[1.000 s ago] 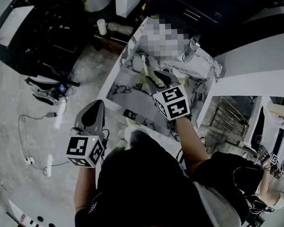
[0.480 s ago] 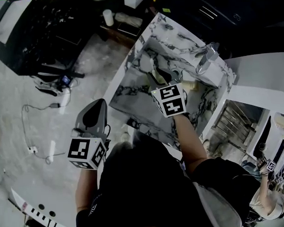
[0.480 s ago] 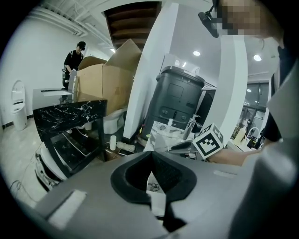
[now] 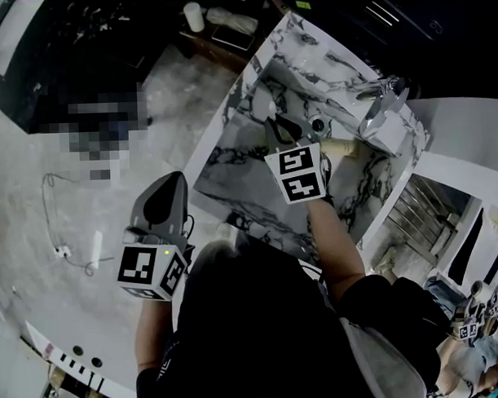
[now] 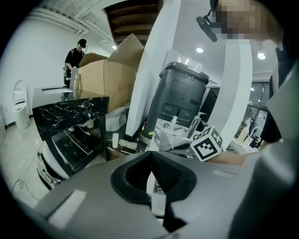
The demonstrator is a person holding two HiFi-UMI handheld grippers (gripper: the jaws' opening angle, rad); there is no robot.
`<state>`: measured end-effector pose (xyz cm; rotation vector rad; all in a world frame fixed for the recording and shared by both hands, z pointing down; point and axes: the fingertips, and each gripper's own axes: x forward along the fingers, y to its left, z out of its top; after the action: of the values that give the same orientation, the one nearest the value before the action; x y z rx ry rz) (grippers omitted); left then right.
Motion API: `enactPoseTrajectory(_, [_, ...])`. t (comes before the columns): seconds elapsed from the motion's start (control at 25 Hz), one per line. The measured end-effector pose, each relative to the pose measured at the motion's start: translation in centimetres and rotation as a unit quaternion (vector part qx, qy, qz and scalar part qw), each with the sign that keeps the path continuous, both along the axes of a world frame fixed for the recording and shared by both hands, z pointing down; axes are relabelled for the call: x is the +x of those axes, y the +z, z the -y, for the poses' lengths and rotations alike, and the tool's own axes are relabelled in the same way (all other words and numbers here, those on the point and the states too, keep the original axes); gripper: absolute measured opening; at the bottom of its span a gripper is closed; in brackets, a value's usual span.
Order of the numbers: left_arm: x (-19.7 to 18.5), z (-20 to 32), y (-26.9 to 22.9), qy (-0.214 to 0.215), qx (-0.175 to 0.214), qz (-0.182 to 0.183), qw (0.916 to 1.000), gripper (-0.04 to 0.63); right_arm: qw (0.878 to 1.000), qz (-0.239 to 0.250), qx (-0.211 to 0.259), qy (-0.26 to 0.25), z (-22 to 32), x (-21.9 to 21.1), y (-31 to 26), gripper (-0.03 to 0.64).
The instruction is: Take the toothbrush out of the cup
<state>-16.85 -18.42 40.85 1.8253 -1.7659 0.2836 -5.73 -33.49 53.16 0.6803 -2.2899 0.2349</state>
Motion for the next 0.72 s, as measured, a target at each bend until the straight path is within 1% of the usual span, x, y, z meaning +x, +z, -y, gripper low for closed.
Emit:
enactPoseTrajectory(0.16, [-0.2, -0.1, -0.1, -0.001, 0.002, -0.004, 1.0, 0.018, 1.0, -0.007, 0.006, -0.005, -0.3, 0.0, -0.3, 0.038])
enactPoseTrajectory(0.36, [-0.4, -0.5, -0.4, 0.003, 0.013, -0.013, 0.9998, 0.018, 0.999, -0.012, 0.03, -0.011, -0.6, 0.2, -1.6, 0.034])
enactPoseTrajectory(0.56, [-0.7, -0.8, -0.9, 0.023, 0.039, -0.03, 0.9985, 0.018, 0.998, -0.005, 0.058, 0.0, -1.4, 0.3, -3.9, 0.032])
enactPoseTrajectory(0.72, [-0.5, -0.3, -1.7, 0.058, 0.062, -0.046, 0.9953, 0.018, 0.996, 0.009, 0.085, 0.018, -2.1, 0.7, -6.7, 0.031])
